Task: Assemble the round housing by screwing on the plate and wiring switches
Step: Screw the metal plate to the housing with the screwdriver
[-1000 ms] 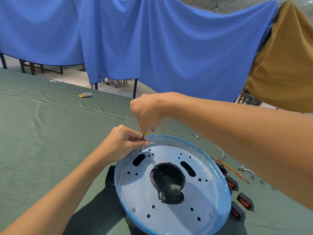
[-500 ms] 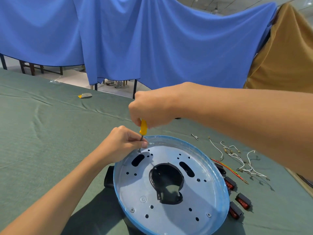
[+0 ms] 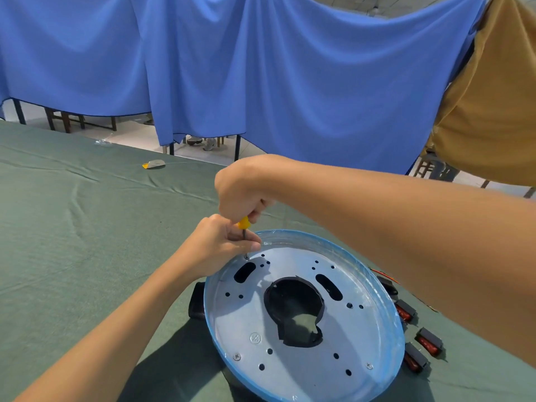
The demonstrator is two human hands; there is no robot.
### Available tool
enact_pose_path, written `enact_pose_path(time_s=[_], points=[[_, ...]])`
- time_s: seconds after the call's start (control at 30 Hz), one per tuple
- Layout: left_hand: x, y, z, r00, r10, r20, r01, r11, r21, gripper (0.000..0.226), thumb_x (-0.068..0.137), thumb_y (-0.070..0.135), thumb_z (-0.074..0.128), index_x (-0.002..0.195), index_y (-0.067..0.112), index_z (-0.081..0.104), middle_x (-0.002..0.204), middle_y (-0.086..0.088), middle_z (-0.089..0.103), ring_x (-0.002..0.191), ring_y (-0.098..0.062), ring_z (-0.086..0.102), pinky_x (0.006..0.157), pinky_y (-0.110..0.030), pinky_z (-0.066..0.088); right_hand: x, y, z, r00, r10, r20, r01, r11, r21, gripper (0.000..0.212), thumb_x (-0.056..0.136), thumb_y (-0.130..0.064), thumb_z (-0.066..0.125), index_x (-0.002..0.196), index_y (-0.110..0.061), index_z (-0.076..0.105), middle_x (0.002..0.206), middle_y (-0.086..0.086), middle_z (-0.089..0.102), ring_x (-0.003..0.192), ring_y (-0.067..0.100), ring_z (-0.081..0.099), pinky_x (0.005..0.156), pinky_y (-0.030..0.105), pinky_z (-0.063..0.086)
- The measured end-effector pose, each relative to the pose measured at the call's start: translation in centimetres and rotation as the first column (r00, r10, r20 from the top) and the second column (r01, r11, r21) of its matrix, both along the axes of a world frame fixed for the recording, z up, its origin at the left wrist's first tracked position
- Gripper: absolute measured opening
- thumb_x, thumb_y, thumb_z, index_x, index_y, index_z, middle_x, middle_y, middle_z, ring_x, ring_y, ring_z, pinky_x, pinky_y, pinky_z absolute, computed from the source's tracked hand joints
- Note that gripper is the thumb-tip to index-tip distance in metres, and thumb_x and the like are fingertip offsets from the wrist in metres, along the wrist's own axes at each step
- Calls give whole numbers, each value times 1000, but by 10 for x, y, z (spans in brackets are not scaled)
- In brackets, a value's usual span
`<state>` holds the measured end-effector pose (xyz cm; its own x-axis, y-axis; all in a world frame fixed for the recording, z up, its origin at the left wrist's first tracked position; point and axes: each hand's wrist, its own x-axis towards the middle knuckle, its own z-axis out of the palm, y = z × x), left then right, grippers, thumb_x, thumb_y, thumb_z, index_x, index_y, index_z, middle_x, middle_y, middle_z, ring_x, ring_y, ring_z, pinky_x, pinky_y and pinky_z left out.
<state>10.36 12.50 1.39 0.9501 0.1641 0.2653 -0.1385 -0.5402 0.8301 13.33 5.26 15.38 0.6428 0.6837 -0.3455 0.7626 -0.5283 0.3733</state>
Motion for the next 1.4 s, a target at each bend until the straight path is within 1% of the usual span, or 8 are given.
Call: enact_pose_path(time_s=[0.1,0.2,0.3,0.43,0.7,1.0,1.13,1.4], points=[[1,0,0,1000,-3,14,3,1000,14,1,82,20,81,82,19,81,75,5,77,80,-17,72,81,-40,55,0,-6,2,1000,-9,-1,9,1000,6,22,91,-10,41,75,-8,56,63,2,61,40,14,44,36,11,32],[0,0,-1,999,-30,18,31,999,-32,9,82,15,80,78,22,78,81,-1,78,84,-25,72,84,-46,57,-11,-23,2,949,217,230,-220,975,-14,22,91,-15,50,70,-14,44,70,1,50,49,16,45,41,22,34],[2,2,-4,998,-52,27,54,997,-53,18,82,12,80,80,28,72,82,6,78,82,-13,73,82,-35,58,-21,-34,3,783,517,346,-517,850,-101,34,89,-5,51,64,-15,29,67,-1,29,51,20,35,45,29,31],[4,3,-7,998,-57,30,58,998,-33,7,81,15,81,86,15,75,82,15,76,77,-3,72,72,-17,54,-16,-41,1,718,627,302,-615,775,-148,41,92,-6,47,59,-18,25,65,-1,25,50,14,28,48,26,28],[-1,1,-2,998,-62,33,66,990,-123,21,81,3,78,81,24,76,84,1,78,85,-21,75,88,-39,58,-2,-30,-6,835,444,324,-472,882,8,38,89,-15,47,63,-23,21,66,-1,28,52,16,30,46,27,22],[-1,3,1,993,-115,37,120,977,-177,38,78,-8,77,88,29,77,92,9,78,90,-10,73,79,-20,58,9,-28,-5,995,85,50,-86,996,17,25,86,-2,44,63,-11,50,55,0,57,62,21,61,49,24,40],[0,7,2,984,-173,42,177,972,-156,58,77,-14,74,100,39,73,103,24,73,98,5,68,79,-11,52,8,-34,-3,989,127,77,-125,992,-27,27,93,-19,53,67,-16,45,51,-5,59,69,17,66,51,26,41],[4,13,-4,974,-153,-166,124,978,-170,50,78,-5,62,92,42,75,98,2,78,90,-20,74,77,-41,60,-5,-44,-8,668,638,384,-635,757,-154,36,90,-9,47,63,-18,26,63,-4,26,49,14,26,45,26,18]])
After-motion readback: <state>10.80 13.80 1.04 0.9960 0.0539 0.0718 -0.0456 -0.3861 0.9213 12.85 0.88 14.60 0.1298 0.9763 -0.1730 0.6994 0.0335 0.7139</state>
